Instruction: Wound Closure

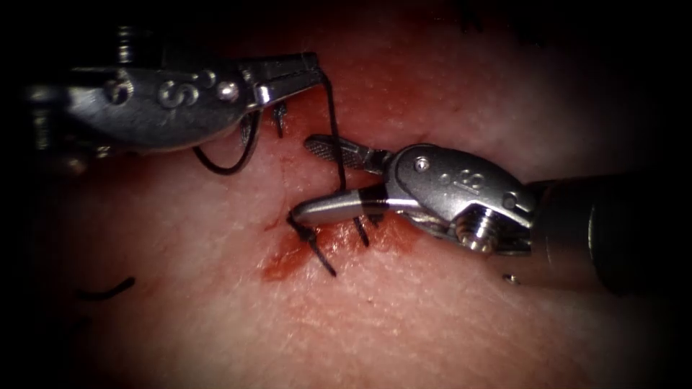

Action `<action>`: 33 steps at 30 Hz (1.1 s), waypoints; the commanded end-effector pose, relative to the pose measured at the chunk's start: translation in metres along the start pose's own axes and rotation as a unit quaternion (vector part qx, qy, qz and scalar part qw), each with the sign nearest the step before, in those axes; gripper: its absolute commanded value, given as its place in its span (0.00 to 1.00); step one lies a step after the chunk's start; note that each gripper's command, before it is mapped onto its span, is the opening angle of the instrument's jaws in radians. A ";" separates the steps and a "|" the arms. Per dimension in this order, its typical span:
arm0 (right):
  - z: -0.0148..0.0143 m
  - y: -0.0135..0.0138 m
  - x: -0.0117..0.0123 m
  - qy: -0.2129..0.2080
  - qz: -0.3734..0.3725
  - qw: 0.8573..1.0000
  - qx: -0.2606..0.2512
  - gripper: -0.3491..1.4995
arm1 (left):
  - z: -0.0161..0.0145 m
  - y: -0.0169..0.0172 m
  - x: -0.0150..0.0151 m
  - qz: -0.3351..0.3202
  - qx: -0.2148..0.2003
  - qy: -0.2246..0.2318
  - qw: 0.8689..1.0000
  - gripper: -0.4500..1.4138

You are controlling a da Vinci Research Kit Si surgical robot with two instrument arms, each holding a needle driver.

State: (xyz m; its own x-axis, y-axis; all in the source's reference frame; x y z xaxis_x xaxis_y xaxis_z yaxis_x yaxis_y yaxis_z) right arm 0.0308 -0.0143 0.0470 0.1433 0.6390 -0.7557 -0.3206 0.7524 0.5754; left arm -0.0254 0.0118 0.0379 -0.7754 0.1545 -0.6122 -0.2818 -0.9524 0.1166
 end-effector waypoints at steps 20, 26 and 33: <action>0.0032 -0.0004 0.0004 0.031 -0.022 0.999 -0.011 0.00 | 0.0005 0.0009 0.0005 0.003 0.000 0.000 1.000 0.00; 0.0033 -0.0001 0.0018 0.059 -0.058 0.996 -0.028 0.00 | -0.0002 0.0012 0.0002 0.005 -0.002 0.002 1.000 0.00; -0.0038 0.0010 0.0006 0.047 -0.060 0.995 -0.060 0.76 | -0.0041 0.0032 -0.0023 0.020 -0.002 -0.005 1.000 0.00</action>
State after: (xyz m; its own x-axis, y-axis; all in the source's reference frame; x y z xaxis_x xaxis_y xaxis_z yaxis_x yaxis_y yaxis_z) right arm 0.0264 -0.0135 0.0452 0.1018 0.5226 -0.8465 -0.4210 0.7936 0.4393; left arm -0.0209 0.0067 0.0356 -0.7948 0.1138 -0.5961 -0.2449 -0.9589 0.1434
